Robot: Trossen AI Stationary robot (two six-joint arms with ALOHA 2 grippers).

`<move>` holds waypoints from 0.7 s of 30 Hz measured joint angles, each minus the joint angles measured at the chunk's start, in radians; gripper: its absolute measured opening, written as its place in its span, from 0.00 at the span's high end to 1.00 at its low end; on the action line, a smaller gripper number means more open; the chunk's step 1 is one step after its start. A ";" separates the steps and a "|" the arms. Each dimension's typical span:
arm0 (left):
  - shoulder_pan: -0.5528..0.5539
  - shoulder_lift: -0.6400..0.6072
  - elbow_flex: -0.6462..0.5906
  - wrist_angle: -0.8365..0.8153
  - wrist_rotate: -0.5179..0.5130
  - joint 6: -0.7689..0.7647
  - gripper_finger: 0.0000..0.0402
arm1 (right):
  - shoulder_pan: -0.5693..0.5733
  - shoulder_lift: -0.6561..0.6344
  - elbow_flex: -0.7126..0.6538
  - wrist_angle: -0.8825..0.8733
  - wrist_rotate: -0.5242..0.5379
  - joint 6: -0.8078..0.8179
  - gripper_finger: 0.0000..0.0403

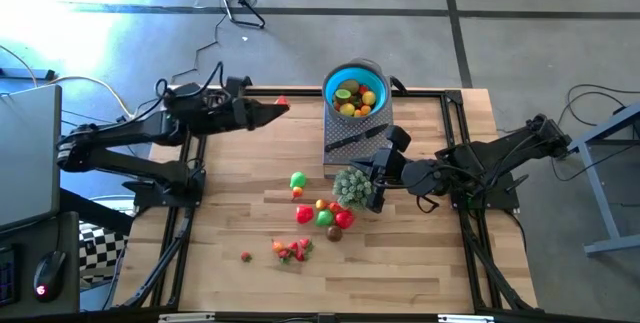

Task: Pick & Place Fruit
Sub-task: Put the orange pear into the blue strainer bowl

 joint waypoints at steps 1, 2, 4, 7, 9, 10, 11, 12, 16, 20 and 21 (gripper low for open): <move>0.013 0.010 0.000 0.002 0.012 0.026 0.70 | 0.003 0.000 0.000 0.000 0.000 0.000 0.99; 0.021 0.018 0.000 -0.003 0.029 0.053 0.70 | 0.007 0.000 0.000 0.000 0.001 0.000 0.99; 0.029 0.040 0.000 -0.001 0.052 0.105 0.70 | 0.015 0.000 0.000 0.000 0.005 0.000 0.99; 0.028 0.065 0.000 -0.002 0.062 0.205 0.70 | 0.026 0.000 0.000 0.000 0.005 0.000 0.99; 0.028 0.083 0.000 0.008 0.095 0.312 0.70 | 0.031 0.000 0.000 0.002 0.005 0.000 0.99; 0.028 0.087 0.000 0.006 0.121 0.366 0.70 | 0.033 0.000 0.000 0.005 0.005 0.000 0.99; 0.028 0.088 -0.001 0.001 0.145 0.407 0.70 | 0.033 0.000 0.000 0.009 0.005 0.000 0.99; 0.028 0.092 -0.001 0.005 0.162 0.436 0.70 | 0.033 0.000 0.000 0.013 0.006 0.000 0.99; 0.007 0.106 0.000 0.004 0.164 0.478 0.70 | 0.033 0.000 0.000 0.018 0.007 0.000 0.99; 0.009 0.117 0.000 0.005 0.144 0.478 0.70 | 0.031 0.000 0.000 0.019 0.023 0.000 0.99; 0.010 0.122 0.000 0.007 0.123 0.479 0.70 | 0.031 0.000 0.000 0.019 0.035 0.000 0.99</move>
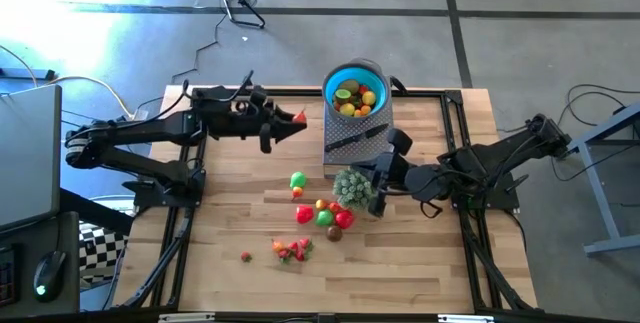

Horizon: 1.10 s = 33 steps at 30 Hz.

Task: Pick & Place Fruit
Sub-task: Put the orange pear into the blue strainer bowl

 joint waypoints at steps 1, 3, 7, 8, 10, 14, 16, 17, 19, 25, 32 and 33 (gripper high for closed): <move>0.000 0.008 0.000 0.010 -0.028 0.010 0.70 | 0.000 0.000 0.000 0.000 0.010 0.000 0.99; 0.000 0.018 0.001 0.024 -0.068 0.039 0.70 | 0.000 0.000 0.000 0.004 0.031 0.000 0.99; 0.000 0.046 0.001 0.075 -0.062 0.086 0.70 | 0.000 -0.004 0.000 0.005 0.060 -0.001 0.99; 0.000 0.051 0.000 0.079 -0.051 0.095 0.70 | -0.002 -0.005 0.000 0.005 0.060 -0.002 0.99; 0.000 0.066 0.000 0.107 -0.042 0.102 0.70 | -0.011 -0.006 0.000 0.006 0.062 -0.011 0.99; 0.023 0.080 0.001 0.106 -0.059 0.096 0.70 | -0.023 -0.006 0.000 0.005 0.118 -0.019 0.99; 0.044 0.091 0.001 0.102 -0.067 0.087 0.70 | -0.023 -0.009 0.000 0.005 0.171 -0.020 0.99; 0.060 0.102 0.001 0.105 -0.068 0.075 0.70 | -0.023 -0.012 0.000 0.005 0.189 -0.020 0.99; 0.094 0.122 0.001 0.103 -0.062 0.062 0.70 | -0.022 -0.020 0.000 0.005 0.196 -0.021 0.99; 0.167 0.208 0.001 0.182 -0.002 0.043 0.70 | -0.020 -0.051 0.000 -0.020 0.195 -0.030 0.99; 0.199 0.327 0.099 0.189 0.016 0.063 0.70 | -0.022 -0.068 0.000 -0.034 0.229 -0.147 0.99; 0.198 0.351 0.129 0.188 0.017 0.083 0.70 | -0.024 -0.071 0.000 -0.034 0.235 -0.172 0.99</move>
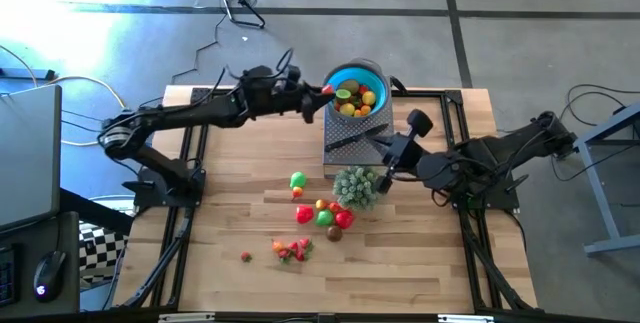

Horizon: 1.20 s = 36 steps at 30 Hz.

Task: Pick & Place Fruit
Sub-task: Put the orange pear into the blue strainer bowl

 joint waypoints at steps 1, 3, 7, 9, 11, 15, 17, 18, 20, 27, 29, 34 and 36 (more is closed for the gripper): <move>-0.002 0.023 0.034 -0.014 0.001 0.020 0.70 | -0.005 -0.002 0.000 0.002 0.004 -0.024 0.99; -0.003 0.071 0.113 -0.091 -0.002 0.062 0.70 | -0.016 -0.005 0.000 0.002 0.005 -0.056 0.99; -0.002 0.171 0.277 -0.323 -0.045 0.139 0.70 | -0.039 -0.018 0.000 -0.020 0.002 -0.067 0.99; -0.002 0.205 0.344 -0.433 -0.081 0.150 0.70 | -0.053 -0.021 0.000 -0.037 0.002 -0.062 0.99; -0.002 0.235 0.401 -0.503 -0.121 0.152 0.70 | -0.063 -0.032 0.000 -0.063 0.000 -0.051 0.99; -0.002 0.267 0.455 -0.590 -0.209 0.172 0.70 | -0.083 -0.036 0.000 -0.080 -0.001 -0.028 0.99; -0.002 0.272 0.457 -0.606 -0.232 0.178 0.70 | -0.090 -0.036 0.000 -0.081 0.000 -0.026 0.99; -0.002 0.275 0.459 -0.603 -0.240 0.178 0.70 | -0.095 -0.035 0.000 -0.083 -0.001 -0.026 0.99; -0.002 0.282 0.461 -0.615 -0.254 0.178 0.70 | -0.103 -0.035 0.000 -0.084 -0.001 -0.026 0.99; -0.010 0.302 0.459 -0.697 -0.276 0.223 0.70 | -0.109 -0.035 0.000 -0.114 -0.023 0.042 0.99; -0.012 0.301 0.459 -0.701 -0.278 0.223 0.70 | -0.110 -0.035 0.000 -0.113 -0.023 0.046 0.99; -0.016 0.301 0.459 -0.701 -0.281 0.229 0.70 | -0.110 -0.035 0.000 -0.112 -0.022 0.046 0.99; -0.015 0.301 0.459 -0.693 -0.281 0.229 0.70 | -0.110 -0.035 0.000 -0.112 -0.022 0.046 0.99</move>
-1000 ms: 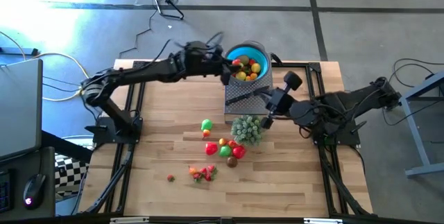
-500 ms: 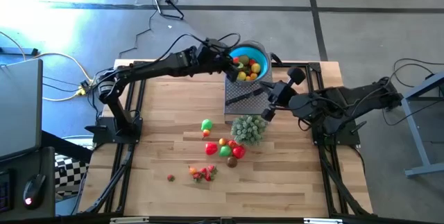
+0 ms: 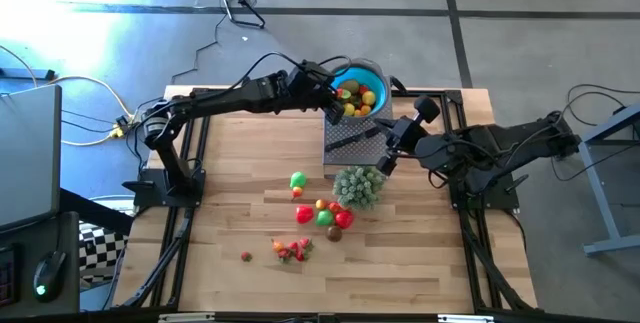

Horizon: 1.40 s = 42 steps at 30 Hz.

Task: Pick & Place Fruit
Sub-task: Put the orange pear into the blue strainer bowl

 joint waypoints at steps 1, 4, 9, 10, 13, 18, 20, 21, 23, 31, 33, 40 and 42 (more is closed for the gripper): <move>0.000 0.000 0.000 -0.006 0.000 0.000 0.70 | 0.000 0.000 0.000 0.000 0.000 0.000 0.99; 0.000 0.000 0.000 -0.005 0.000 0.000 0.67 | 0.000 0.000 0.000 0.000 -0.003 0.004 0.99; 0.000 0.000 0.000 -0.005 0.000 0.000 0.63 | 0.000 0.000 0.000 0.000 -0.003 0.005 0.99; 0.000 0.000 0.000 -0.005 0.000 0.000 0.63 | 0.000 0.000 0.000 0.000 -0.003 0.005 0.99; 0.000 0.000 0.000 -0.004 0.000 0.000 0.62 | 0.000 0.000 0.000 0.000 -0.003 0.005 0.99; 0.000 0.000 0.000 -0.001 0.000 0.000 0.61 | 0.001 0.000 0.000 0.000 -0.004 0.005 0.99; 0.000 0.000 0.000 0.000 0.000 0.000 0.59 | 0.001 0.000 0.000 0.000 -0.004 0.005 0.99; 0.000 0.000 0.000 0.000 0.000 0.000 0.58 | 0.001 0.000 0.000 0.000 -0.004 0.005 0.99; 0.000 0.000 0.000 0.001 0.001 0.000 0.55 | 0.001 0.000 0.000 0.000 -0.004 0.005 0.99; 0.000 0.000 0.000 0.009 0.015 0.000 0.53 | 0.001 0.000 0.000 0.000 -0.004 0.005 0.99; 0.000 -0.001 0.000 0.009 0.039 0.000 0.58 | 0.001 0.000 0.000 0.000 -0.005 0.005 0.99; 0.000 -0.001 0.000 0.009 0.093 -0.008 0.79 | 0.001 0.000 0.000 0.000 -0.009 0.005 0.99; 0.000 -0.001 -0.001 0.007 0.093 -0.009 0.83 | 0.001 0.000 0.000 0.000 -0.014 0.005 0.99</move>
